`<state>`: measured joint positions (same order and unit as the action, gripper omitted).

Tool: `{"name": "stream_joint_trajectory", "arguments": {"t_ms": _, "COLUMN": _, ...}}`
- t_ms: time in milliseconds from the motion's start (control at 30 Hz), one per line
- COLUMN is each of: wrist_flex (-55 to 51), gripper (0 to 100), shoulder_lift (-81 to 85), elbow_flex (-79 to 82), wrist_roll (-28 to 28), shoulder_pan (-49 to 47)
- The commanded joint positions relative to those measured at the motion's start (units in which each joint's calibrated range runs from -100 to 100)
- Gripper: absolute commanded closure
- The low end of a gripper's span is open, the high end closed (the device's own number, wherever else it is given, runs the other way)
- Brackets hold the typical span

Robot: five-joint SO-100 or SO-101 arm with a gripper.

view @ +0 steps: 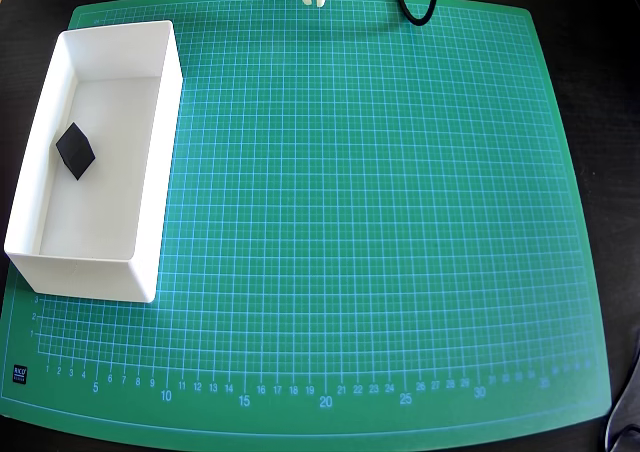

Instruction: Grab the black cube and put it in the white bin

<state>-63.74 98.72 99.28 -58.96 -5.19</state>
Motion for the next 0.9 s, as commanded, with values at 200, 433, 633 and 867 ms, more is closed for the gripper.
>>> {"name": "stream_joint_trajectory", "arguments": {"t_ms": 200, "wrist_flex": -0.21, "gripper": 99, "shoulder_lift": -0.34, "elbow_flex": 0.27, "wrist_roll": -0.13, "shoulder_pan": 0.16}}
{"name": "stream_joint_trajectory", "arguments": {"t_ms": 433, "wrist_flex": -0.30, "gripper": 99, "shoulder_lift": -0.34, "elbow_flex": 0.27, "wrist_roll": 0.19, "shoulder_pan": 0.16}}
{"name": "stream_joint_trajectory", "arguments": {"t_ms": 633, "wrist_flex": -0.30, "gripper": 99, "shoulder_lift": -0.43, "elbow_flex": 0.27, "wrist_roll": 0.24, "shoulder_pan": 0.16}}
{"name": "stream_joint_trajectory", "arguments": {"t_ms": 867, "wrist_flex": -0.30, "gripper": 99, "shoulder_lift": -0.43, "elbow_flex": 0.27, "wrist_roll": 0.13, "shoulder_pan": 0.16}}
